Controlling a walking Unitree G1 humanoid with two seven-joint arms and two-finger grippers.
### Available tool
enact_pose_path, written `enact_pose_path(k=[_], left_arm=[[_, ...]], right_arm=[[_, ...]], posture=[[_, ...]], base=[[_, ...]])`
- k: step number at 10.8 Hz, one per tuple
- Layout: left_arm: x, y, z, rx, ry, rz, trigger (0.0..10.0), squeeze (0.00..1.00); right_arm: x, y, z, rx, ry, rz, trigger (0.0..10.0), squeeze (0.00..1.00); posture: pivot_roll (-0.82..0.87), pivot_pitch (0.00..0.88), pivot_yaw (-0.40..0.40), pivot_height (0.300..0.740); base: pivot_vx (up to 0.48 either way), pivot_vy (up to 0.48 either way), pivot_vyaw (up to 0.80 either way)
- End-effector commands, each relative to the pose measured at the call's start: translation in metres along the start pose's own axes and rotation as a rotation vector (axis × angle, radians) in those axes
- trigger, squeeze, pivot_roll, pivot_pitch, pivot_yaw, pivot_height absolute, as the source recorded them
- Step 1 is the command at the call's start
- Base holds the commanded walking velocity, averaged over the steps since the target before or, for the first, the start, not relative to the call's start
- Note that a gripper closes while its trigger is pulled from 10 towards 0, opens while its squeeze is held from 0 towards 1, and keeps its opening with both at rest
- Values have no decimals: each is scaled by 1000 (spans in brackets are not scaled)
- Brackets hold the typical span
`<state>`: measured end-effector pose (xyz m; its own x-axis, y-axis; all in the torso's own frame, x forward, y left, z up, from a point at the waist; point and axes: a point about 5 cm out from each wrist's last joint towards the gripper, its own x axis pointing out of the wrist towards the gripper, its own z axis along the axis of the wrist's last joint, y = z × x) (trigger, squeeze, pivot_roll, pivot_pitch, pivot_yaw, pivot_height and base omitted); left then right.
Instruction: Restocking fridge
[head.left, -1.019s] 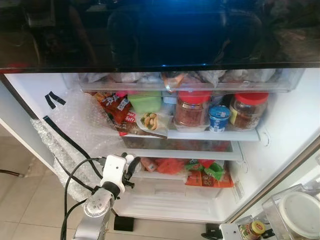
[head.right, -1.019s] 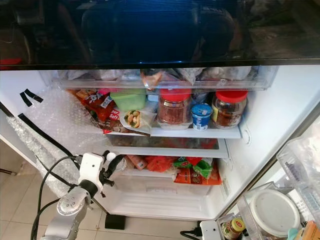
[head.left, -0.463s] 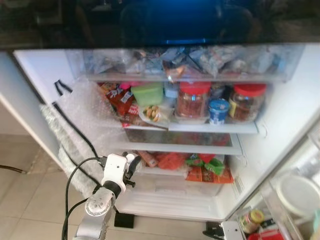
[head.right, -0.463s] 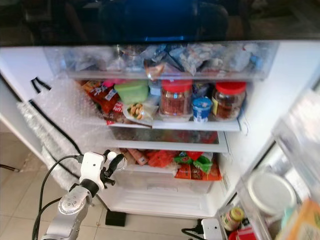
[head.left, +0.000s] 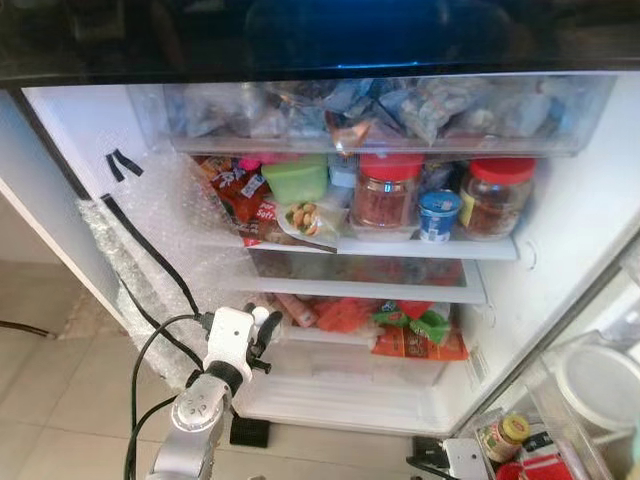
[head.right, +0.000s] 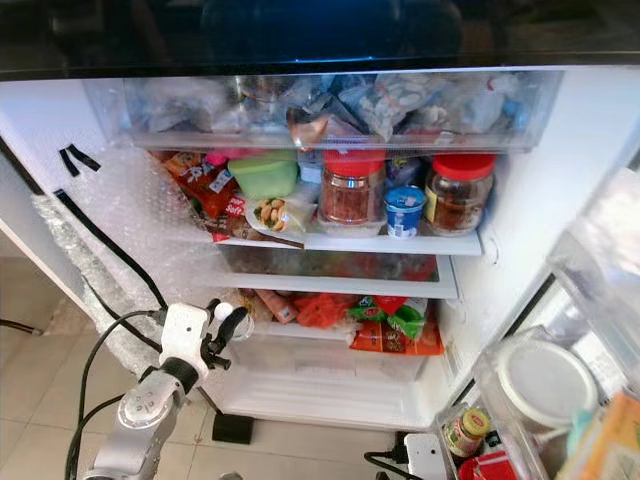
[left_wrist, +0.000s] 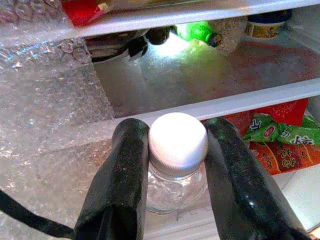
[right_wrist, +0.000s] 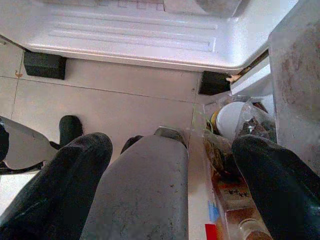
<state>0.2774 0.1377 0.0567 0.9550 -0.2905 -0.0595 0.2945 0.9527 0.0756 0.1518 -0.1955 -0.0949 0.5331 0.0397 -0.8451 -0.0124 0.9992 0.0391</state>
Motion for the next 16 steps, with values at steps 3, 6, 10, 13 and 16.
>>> enact_pose_path(k=[3, 6, 10, 13, 16], left_arm=[[3, 4, 3, 1, -11, 13, 10000, 0], [6, 2, 5, 4, -19, 8, 10000, 0], [7, 1, 5, 5, -18, 3, 10000, 0], [8, -1, 5, 8, -15, -2, 10000, 0], [8, -1, 5, 8, -17, -3, 10000, 0]], right_arm=[[-2, -4, -8, 10, 30, -2, 10000, 0], [-2, -3, -8, 26, 15, 3, 10000, 0], [-2, -3, -8, 20, 23, 15, 10000, 0], [-2, -3, -7, 31, 8, 16, 10000, 0], [-2, -2, -8, 33, 14, 28, 10000, 0]], posture=[[-43, 51, 53, 676], [-40, 53, 54, 676], [-38, 54, 55, 676], [-40, 56, 53, 676], [-40, 57, 53, 656]], base=[[0, 0, 0], [0, 0, 0], [0, 0, 0], [0, 0, 0], [0, 0, 0]])
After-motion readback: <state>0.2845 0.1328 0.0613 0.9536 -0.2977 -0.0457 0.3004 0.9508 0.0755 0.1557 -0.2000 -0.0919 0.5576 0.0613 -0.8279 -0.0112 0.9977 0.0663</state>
